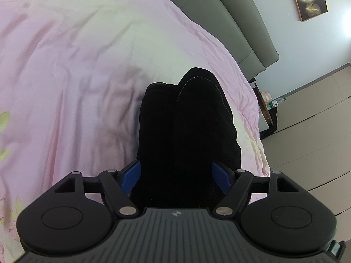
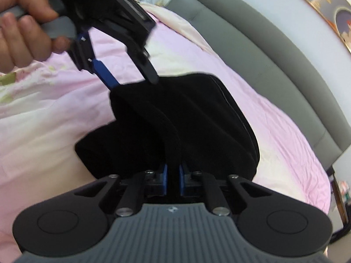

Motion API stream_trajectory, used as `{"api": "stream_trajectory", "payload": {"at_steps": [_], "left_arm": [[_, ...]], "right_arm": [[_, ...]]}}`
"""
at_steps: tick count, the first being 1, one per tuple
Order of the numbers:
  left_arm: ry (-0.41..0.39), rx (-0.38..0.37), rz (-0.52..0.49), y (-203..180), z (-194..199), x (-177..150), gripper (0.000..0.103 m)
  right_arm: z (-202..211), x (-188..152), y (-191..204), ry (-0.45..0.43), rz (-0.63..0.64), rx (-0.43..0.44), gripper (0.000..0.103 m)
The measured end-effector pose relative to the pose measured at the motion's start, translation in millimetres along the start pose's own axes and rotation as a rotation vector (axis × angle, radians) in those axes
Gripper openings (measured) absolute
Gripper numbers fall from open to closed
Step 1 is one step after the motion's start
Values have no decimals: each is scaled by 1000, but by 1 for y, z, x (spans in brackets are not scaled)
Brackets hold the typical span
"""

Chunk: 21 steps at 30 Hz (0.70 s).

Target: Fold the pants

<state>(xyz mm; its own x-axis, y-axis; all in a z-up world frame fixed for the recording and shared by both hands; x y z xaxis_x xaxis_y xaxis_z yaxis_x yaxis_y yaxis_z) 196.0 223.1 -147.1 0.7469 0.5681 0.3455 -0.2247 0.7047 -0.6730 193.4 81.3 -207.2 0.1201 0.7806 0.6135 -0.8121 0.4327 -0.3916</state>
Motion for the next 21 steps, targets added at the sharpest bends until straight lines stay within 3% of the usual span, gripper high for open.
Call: {"api": "stream_trajectory", "payload": {"at_steps": [2, 4, 8, 11, 12, 13, 14, 15, 18, 21], "left_arm": [[-2, -6, 1, 0, 1, -1, 85], [7, -31, 2, -3, 0, -3, 86], [61, -45, -43, -14, -14, -12, 87], [120, -35, -108, -22, -28, -26, 83], [132, -33, -131, -25, -30, -31, 81], [114, -11, -167, -29, -30, -33, 80], [109, 12, -198, -32, -29, -34, 73], [109, 27, -205, -32, -28, -34, 65], [117, -4, -139, -25, -22, -30, 52], [132, -21, -97, -18, -21, -27, 49]], "right_arm": [[9, 6, 11, -36, 67, 1, 6], [5, 2, 22, -16, 127, 11, 6], [-20, -20, 30, 78, 154, 48, 6], [-26, -20, 29, 82, 153, 57, 7], [-25, -17, 27, 79, 137, 62, 13], [-23, -14, 24, 84, 107, 96, 20], [-20, -10, 19, 88, 67, 146, 32], [-14, -6, 9, 77, 5, 207, 36], [2, 7, -36, 12, -217, 324, 37], [6, 24, -94, -49, -399, 319, 40]]}}
Point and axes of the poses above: each gripper's, at about its wrist camera, not at the fingertips, and z roughly against the way its jaws point, y to its left, x to its top, the point moved 6 cm from there along -z, roughly the way its jaws point, and after that the axes turned 9 degrees about x, right-handed, at the moved point
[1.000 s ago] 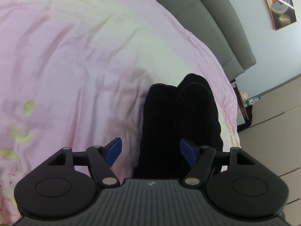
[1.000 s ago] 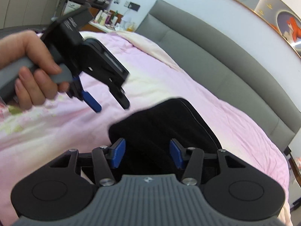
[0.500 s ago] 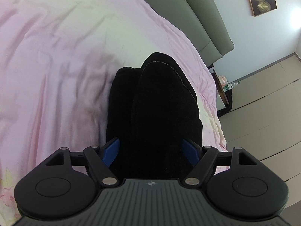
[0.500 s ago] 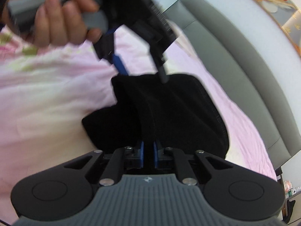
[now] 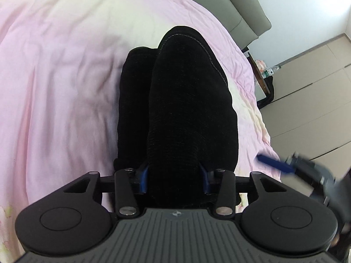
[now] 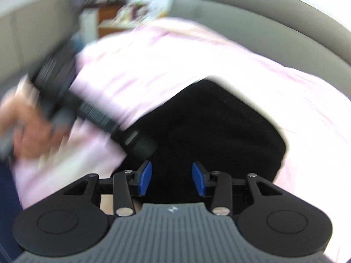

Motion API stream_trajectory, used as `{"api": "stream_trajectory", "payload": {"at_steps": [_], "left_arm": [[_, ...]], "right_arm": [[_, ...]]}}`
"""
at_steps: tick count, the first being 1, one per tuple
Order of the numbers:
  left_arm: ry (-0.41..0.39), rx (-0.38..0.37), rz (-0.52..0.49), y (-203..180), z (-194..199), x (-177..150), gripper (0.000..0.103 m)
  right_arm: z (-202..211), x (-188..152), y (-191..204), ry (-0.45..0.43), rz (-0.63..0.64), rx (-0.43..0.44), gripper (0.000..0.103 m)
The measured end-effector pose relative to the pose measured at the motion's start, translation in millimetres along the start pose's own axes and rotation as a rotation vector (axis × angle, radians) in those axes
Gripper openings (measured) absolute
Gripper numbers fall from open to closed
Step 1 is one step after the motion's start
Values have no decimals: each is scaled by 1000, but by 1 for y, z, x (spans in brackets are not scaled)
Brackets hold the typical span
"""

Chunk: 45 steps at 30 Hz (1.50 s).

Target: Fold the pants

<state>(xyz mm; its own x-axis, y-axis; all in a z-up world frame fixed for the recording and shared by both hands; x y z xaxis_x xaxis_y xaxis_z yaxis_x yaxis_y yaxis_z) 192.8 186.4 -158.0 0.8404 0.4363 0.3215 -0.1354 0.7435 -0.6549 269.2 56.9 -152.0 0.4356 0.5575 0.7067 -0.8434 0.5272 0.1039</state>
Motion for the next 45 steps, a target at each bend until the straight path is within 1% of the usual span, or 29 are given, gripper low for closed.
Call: {"api": "stream_trajectory", "payload": {"at_steps": [1, 3, 5, 6, 8, 12, 16, 17, 18, 19, 20, 21, 23, 25, 26, 27, 29, 30, 33, 36, 37, 38, 40, 41, 43, 45], "left_arm": [[3, -1, 1, -1, 0, 0, 49], [5, 4, -9, -3, 0, 1, 49], [5, 7, -16, -4, 0, 0, 48], [8, 4, -14, -3, 1, 0, 48], [16, -3, -6, -1, 1, 1, 47], [24, -12, -11, 0, 0, 2, 45], [29, -17, -28, 0, -3, 3, 44], [31, -20, -31, 1, -3, 3, 44], [32, -23, -33, 1, -4, 3, 44], [34, -28, -33, 2, -4, 3, 44], [36, -33, -33, 3, -4, 3, 44], [37, -37, -36, 3, -4, 3, 44], [38, -40, -47, 2, -4, 3, 44], [38, -43, -53, 3, -4, 2, 44], [39, -44, -54, 3, -4, 2, 44], [41, -45, -56, 3, -4, 2, 43], [30, -40, -73, 1, -2, 2, 41], [16, -45, -97, -3, 0, 2, 38], [-14, -118, -144, -20, 11, 0, 33], [-63, -230, -178, -37, 34, 1, 32], [-82, -253, -182, -39, 42, 2, 32], [-95, -253, -181, -38, 48, 5, 32], [-97, -204, -160, -29, 50, 9, 32], [-83, -160, -143, -20, 48, 10, 32], [-49, -70, -125, -4, 40, 9, 32], [-6, 0, -106, 9, 28, 7, 32]], "right_arm": [[3, 12, -15, -19, -50, -14, 41], [-1, 34, -42, -34, -119, -11, 43], [-13, 52, -62, -29, -158, 3, 47], [-21, 60, -68, -21, -172, 20, 47], [-41, 79, -80, -4, -178, 53, 51], [-79, 115, -83, 56, -123, 91, 54], [-111, 140, -84, 120, -86, 126, 56], [-118, 144, -84, 128, -81, 126, 60], [-124, 148, -85, 131, -79, 123, 67], [-131, 151, -88, 131, -86, 115, 72], [-137, 153, -90, 134, -98, 111, 79], [-143, 154, -92, 145, -116, 116, 80], [-157, 150, -95, 192, -169, 157, 80], [-169, 141, -95, 243, -200, 175, 77], [-172, 136, -94, 271, -196, 171, 60], [-171, 132, -93, 279, -201, 185, 48], [-161, 130, -90, 260, -208, 214, 31], [-152, 131, -90, 240, -204, 214, 27], [-121, 132, -97, 158, -276, 232, 25], [-88, 143, -98, 73, -307, 248, 25], [-83, 148, -96, 51, -308, 253, 25], [-81, 154, -94, 37, -308, 260, 25], [-87, 164, -86, 38, -280, 257, 25], [-95, 167, -83, 53, -266, 251, 25], [-123, 169, -73, 101, -246, 239, 25], [-155, 164, -65, 163, -228, 217, 25]]}}
Point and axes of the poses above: each gripper's, at about its wrist camera, not at the fingertips, and z roughly against the way its jaws point, y to its left, x to its top, the point moved 6 cm from there along -z, roughly the way its jaws point, and after that the axes turned 9 degrees about x, right-handed, at the moved point
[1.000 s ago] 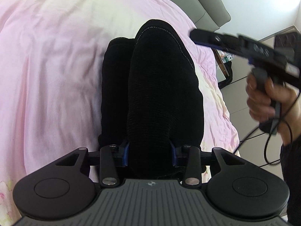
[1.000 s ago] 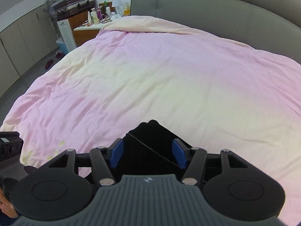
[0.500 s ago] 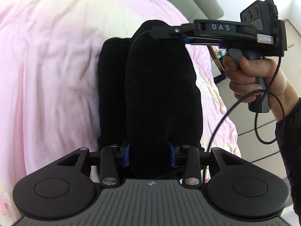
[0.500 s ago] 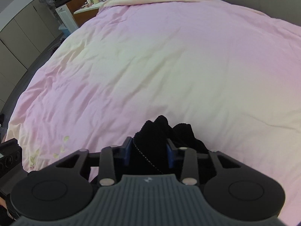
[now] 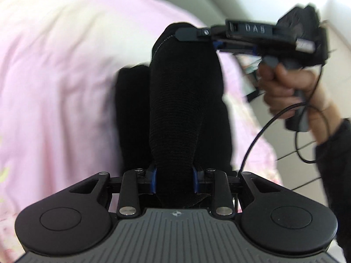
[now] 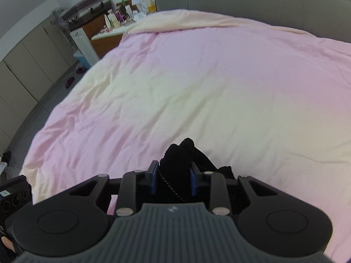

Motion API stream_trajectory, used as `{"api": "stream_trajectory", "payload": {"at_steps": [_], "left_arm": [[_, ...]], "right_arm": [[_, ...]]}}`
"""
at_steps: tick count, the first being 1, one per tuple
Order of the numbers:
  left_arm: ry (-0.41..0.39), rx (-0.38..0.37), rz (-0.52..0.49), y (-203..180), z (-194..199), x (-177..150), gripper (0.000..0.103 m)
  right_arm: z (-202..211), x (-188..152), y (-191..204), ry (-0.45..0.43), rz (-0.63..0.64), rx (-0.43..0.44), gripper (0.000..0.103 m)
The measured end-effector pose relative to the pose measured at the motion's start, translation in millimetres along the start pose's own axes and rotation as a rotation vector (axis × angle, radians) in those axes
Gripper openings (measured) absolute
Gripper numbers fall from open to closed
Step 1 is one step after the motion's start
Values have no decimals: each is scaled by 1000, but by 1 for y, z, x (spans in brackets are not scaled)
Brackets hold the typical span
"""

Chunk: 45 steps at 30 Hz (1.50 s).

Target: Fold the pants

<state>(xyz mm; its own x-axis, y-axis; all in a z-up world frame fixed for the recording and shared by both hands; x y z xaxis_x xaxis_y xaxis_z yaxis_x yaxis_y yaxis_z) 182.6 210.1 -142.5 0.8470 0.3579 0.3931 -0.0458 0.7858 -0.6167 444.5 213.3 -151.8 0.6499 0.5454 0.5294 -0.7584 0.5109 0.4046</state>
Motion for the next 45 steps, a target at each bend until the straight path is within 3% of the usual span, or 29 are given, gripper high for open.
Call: {"api": "stream_trajectory", "payload": {"at_steps": [4, 6, 9, 13, 17, 20, 25, 27, 30, 35, 40, 41, 43, 45], "left_arm": [[41, 104, -34, 10, -20, -4, 38], [54, 91, -14, 17, -24, -4, 40], [62, 65, 1, 19, -23, -3, 41], [55, 77, -7, 16, -27, -1, 43], [50, 75, 29, 21, -25, -1, 47], [40, 90, 24, 19, -23, -2, 47], [40, 104, 39, 16, -24, -2, 47], [46, 86, 48, 13, -26, -4, 48], [22, 133, 30, 10, -23, -3, 48], [19, 134, 66, 16, -23, -5, 51], [4, 144, 48, 14, -25, -6, 54], [-3, 136, 51, 16, -25, -7, 56], [-4, 113, 76, 21, -25, -10, 58], [13, 91, 106, 25, -23, -13, 58]], "right_arm": [[-56, -16, -12, 65, 2, -66, 28], [-63, -20, -17, 42, -28, -79, 36], [-42, -25, -14, -27, -13, -62, 36], [36, -50, -19, -209, -55, -76, 35], [99, -114, -26, -275, -90, -194, 35], [115, -176, -32, -283, -152, -295, 29], [90, -292, -29, -274, -351, -308, 29], [73, -323, -19, -200, -365, -295, 29], [76, -325, -10, -188, -350, -281, 30], [105, -321, -19, -248, -466, -201, 28], [124, -317, -29, -389, -464, -223, 28], [120, -319, -34, -386, -486, -210, 28], [98, -325, -46, -292, -555, -163, 29], [91, -327, -45, -278, -550, -185, 29]]}}
Point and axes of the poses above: each gripper's, at about its wrist camera, not at the fingertips, and z roughly against the way its jaws point, y to its left, x to its top, the point moved 6 cm from there along -z, roughly the way its jaws point, and after that the axes turned 9 degrees about x, right-handed, at the moved point
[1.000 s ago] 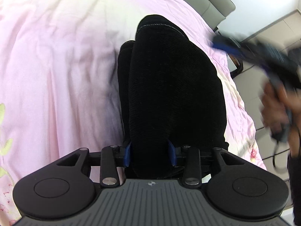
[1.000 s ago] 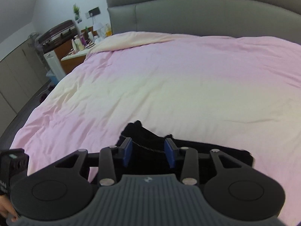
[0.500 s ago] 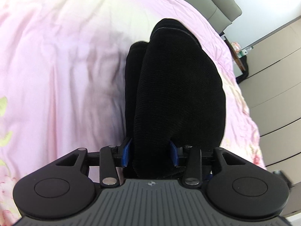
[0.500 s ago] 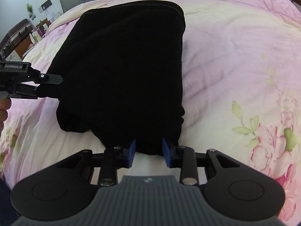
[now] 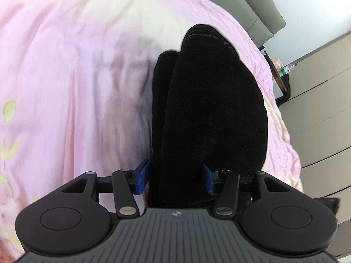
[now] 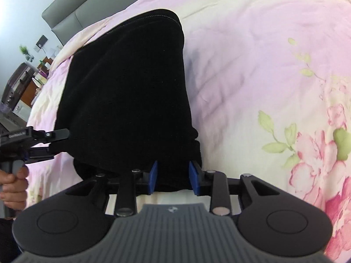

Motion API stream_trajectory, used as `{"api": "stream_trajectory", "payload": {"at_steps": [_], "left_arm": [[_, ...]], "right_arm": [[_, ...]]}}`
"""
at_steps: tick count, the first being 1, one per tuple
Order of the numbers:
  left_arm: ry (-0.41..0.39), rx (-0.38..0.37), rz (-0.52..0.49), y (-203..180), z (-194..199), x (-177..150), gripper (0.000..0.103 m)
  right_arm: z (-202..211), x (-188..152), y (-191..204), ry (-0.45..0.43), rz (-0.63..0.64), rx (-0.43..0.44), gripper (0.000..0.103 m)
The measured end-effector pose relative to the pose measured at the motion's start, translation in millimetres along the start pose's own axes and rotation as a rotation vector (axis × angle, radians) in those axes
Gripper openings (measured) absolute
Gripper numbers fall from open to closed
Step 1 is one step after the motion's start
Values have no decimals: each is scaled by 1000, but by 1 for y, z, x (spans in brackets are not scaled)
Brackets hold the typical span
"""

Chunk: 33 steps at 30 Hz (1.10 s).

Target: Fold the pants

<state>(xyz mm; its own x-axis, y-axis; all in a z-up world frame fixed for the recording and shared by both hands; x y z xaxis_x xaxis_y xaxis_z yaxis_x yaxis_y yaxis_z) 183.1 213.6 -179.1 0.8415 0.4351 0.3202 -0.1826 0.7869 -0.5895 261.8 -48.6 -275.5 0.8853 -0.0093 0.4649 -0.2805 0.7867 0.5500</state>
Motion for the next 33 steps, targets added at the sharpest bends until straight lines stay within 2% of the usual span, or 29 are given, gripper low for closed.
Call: {"api": "stream_trajectory", "payload": {"at_steps": [2, 5, 7, 11, 12, 14, 15, 17, 19, 21, 23, 25, 27, 30, 33], "left_arm": [[10, -1, 10, 2, 5, -3, 56], [38, -53, 26, 1, 13, -10, 46], [41, -64, 42, 0, 15, -15, 45], [67, 16, -11, -3, 10, -28, 45], [76, 52, -31, -2, 9, -32, 36], [99, 203, -97, 5, 4, -43, 31], [104, 242, -115, 8, 3, -47, 28], [93, 231, -72, 12, 11, -49, 28], [22, 237, -46, 13, 28, -43, 29], [-61, 264, -60, 9, 45, -36, 49], [-121, 258, -81, 0, 60, -30, 60], [-162, 195, -81, -13, 70, -24, 71], [-195, 128, -73, -25, 79, -19, 87], [-213, 76, -75, -38, 81, -8, 90], [-192, 55, -75, -49, 69, 2, 90]], "right_arm": [[3, 1, 8, -3, 41, -17, 30], [10, 1, 11, -17, 52, -15, 30], [14, -1, 9, -24, 43, -10, 30], [22, -2, 12, -55, 26, 0, 30], [24, 0, 12, -64, 24, 5, 31], [33, 3, 13, -90, 24, 16, 33], [36, 5, 13, -101, 24, 19, 34], [46, 8, 12, -125, 21, 24, 35], [55, 13, 11, -148, 17, 34, 36], [64, 17, 10, -167, 12, 49, 40], [71, 21, 10, -178, 9, 59, 42], [77, 27, 10, -187, 13, 73, 44], [83, 35, 9, -201, 22, 80, 48], [88, 46, 9, -205, 56, 91, 53], [91, 56, 7, -201, 117, 94, 59]]}}
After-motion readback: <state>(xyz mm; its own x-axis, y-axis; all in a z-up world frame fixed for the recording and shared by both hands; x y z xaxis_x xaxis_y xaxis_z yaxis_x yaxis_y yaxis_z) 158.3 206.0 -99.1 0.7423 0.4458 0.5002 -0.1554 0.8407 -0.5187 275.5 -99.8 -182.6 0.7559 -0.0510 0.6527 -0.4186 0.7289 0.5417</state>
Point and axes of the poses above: each gripper's, at about its wrist camera, not at the fingertips, and z roughly against the way its jaws point, y to its left, x to its top, the point moved 6 cm from there along -z, roughly the way its jaws point, and after that the axes turned 9 degrees about x, right-handed, at the moved point
